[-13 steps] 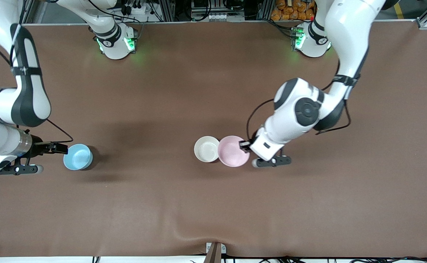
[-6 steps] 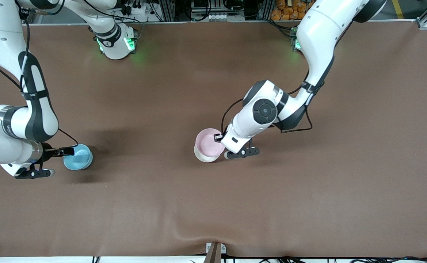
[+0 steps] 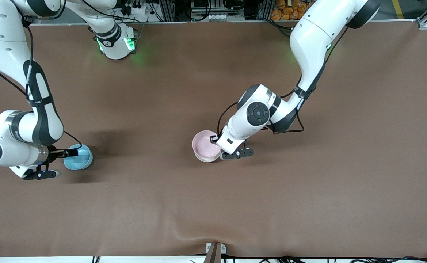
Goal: Stack pink and blue bowls on white bowl
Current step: 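Release the pink bowl with the left gripper while the right gripper grasps the blue bowl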
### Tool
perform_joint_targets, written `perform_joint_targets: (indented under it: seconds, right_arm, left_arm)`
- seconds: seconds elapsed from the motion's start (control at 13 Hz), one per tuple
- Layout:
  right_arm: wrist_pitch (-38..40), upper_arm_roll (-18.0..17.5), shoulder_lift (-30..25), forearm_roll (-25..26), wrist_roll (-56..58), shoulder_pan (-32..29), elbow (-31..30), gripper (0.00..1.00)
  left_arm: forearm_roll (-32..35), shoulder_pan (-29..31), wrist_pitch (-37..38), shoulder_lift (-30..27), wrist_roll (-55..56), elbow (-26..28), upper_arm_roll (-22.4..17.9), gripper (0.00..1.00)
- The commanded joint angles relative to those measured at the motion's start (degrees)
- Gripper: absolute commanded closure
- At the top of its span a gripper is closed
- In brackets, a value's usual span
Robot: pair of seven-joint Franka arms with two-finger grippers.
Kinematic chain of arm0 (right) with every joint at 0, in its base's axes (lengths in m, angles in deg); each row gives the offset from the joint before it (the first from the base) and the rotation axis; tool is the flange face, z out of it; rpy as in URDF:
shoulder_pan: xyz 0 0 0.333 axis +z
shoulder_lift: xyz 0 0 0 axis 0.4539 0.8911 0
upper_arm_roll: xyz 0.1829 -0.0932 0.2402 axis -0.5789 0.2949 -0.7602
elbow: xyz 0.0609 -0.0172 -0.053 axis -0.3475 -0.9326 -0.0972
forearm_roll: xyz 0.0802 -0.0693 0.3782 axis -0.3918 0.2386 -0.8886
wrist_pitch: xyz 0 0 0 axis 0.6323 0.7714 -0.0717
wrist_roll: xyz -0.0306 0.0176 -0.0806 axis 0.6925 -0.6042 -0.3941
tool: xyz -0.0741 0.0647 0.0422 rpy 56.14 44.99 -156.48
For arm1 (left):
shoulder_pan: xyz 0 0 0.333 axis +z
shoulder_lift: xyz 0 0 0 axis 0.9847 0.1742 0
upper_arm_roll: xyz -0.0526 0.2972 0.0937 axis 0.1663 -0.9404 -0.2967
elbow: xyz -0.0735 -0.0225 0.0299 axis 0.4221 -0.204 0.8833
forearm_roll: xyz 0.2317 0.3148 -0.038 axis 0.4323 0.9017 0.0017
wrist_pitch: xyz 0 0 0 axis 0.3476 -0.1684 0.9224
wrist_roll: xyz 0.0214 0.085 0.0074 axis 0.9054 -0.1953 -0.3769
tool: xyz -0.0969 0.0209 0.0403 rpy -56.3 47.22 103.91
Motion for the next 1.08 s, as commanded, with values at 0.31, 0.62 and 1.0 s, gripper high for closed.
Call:
perform_joint_targets:
  seconds: [0.31,0.62,1.0]
  right_arm:
    - [-2.3,-1.1,2.8,-3.0,4.7,-3.6,0.5,0.12]
    - [-4.0,-1.0,2.9,-3.0,5.4,-3.7,0.3,1.00]
    - [-3.7,-1.3,2.5,-3.0,5.4,-2.5,0.8,1.00]
  left_arm:
    - [0.4,-1.9,-1.8,3.0,-0.1,-1.8,-1.8,1.00]
    - [0.4,-2.1,-2.3,3.3,0.2,-1.8,-1.9,0.00]
    - [5.9,-0.2,-0.2,-2.5,0.3,-2.0,-3.4,0.00]
